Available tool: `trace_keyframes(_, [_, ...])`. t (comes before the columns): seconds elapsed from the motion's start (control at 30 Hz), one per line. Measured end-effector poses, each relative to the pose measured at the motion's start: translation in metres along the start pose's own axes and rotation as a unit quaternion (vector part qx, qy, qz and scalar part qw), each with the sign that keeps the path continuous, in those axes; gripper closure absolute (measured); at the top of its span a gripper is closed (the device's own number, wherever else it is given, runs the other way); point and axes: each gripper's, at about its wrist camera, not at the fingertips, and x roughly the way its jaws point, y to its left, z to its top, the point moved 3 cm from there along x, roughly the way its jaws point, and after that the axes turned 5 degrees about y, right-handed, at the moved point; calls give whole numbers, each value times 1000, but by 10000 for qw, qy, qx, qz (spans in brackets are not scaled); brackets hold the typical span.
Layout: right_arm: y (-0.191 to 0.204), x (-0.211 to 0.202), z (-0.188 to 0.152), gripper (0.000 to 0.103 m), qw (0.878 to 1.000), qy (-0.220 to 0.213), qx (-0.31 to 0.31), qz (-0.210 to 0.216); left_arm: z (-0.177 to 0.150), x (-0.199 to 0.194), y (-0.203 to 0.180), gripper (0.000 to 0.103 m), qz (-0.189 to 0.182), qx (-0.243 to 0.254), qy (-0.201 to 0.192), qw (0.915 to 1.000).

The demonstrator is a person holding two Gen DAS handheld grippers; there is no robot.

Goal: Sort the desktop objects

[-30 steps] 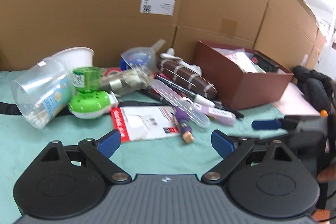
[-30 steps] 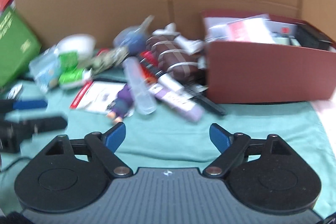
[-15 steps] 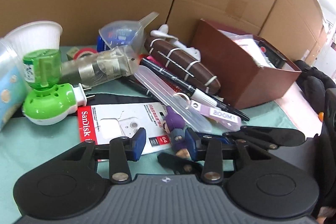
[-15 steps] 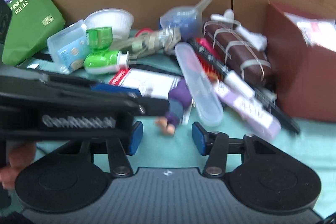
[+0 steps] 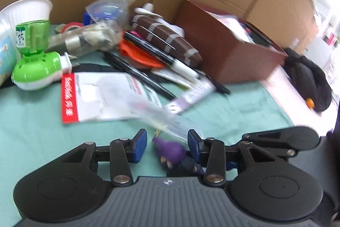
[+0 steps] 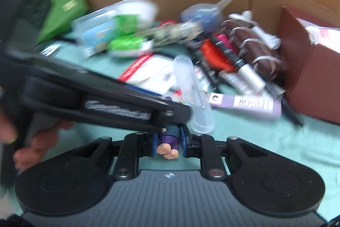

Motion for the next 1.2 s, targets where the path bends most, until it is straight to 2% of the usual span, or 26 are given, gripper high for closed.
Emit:
trace_keyframes(0.07, [10, -11, -10, 83, 9996, 108, -172, 219, -11, -5, -5, 73, 15, 113, 0, 9999])
trace_keyframes(0.23, [24, -24, -28, 82, 9980, 239, -502, 295, -20, -14, -6, 73, 37, 49, -40, 10000])
trace_keyframes(0.33, [22, -31, -27, 81, 9985, 131, -405, 350, -20, -22, 1, 73, 104, -123, -148, 9998])
trace_keyframes(0.4, [15, -40, -22, 80, 9990, -44, -261, 373, -18, -27, 9, 64, 188, -262, -195, 9993])
trace_keyframes(0.43, [10, -44, -19, 79, 9991, -154, -204, 341, -18, -29, 13, 55, 249, -380, -242, 9987])
trace_keyframes(0.47, [4, -48, -16, 79, 9991, -252, -152, 290, -17, -31, 17, 52, 296, -483, -289, 9980])
trace_keyframes(0.57, [-13, -49, -7, 78, 9992, -405, 19, 60, -13, -28, 23, 49, 328, -658, -303, 9968])
trace_keyframes(0.63, [-18, -39, -4, 74, 9995, -314, 24, -11, -11, -24, 21, 44, 344, -675, -324, 9966])
trace_keyframes(0.7, [-18, -26, -5, 62, 9999, -140, -38, 47, -8, -20, 18, 41, 366, -654, -312, 9967])
trace_keyframes(0.73, [-16, -19, -6, 61, 9999, -69, -110, 35, -7, -18, 17, 40, 378, -638, -315, 9967])
trace_keyframes(0.8, [-9, -7, -9, 61, 9996, 95, -264, -76, -4, -14, 15, 43, 396, -576, -333, 9970])
trace_keyframes(0.83, [-5, -6, -10, 62, 9993, 60, -342, -122, -2, -11, 15, 54, 396, -558, -323, 9971])
trace_keyframes(0.87, [0, -7, -11, 66, 9991, 90, -401, -139, 0, -9, 15, 59, 335, -590, -299, 9972])
trace_keyframes(0.9, [3, -9, -10, 73, 9990, 121, -436, -46, 2, -7, 15, 60, 262, -668, -251, 9971])
trace_keyframes(0.97, [8, -13, -9, 73, 9985, 120, -528, 64, 7, -2, 15, 60, 301, -741, -198, 9966])
trace_keyframes(1.03, [11, -12, -6, 73, 9981, 130, -609, -8, 10, 2, 13, 58, 382, -692, -186, 9967])
trace_keyframes(1.13, [9, -2, -2, 73, 9985, 185, -506, -36, 11, 5, 7, 58, 472, -433, -173, 9978])
trace_keyframes(1.2, [7, 2, 0, 72, 9993, 92, -372, -5, 10, 5, 4, 62, 461, -405, -151, 9980])
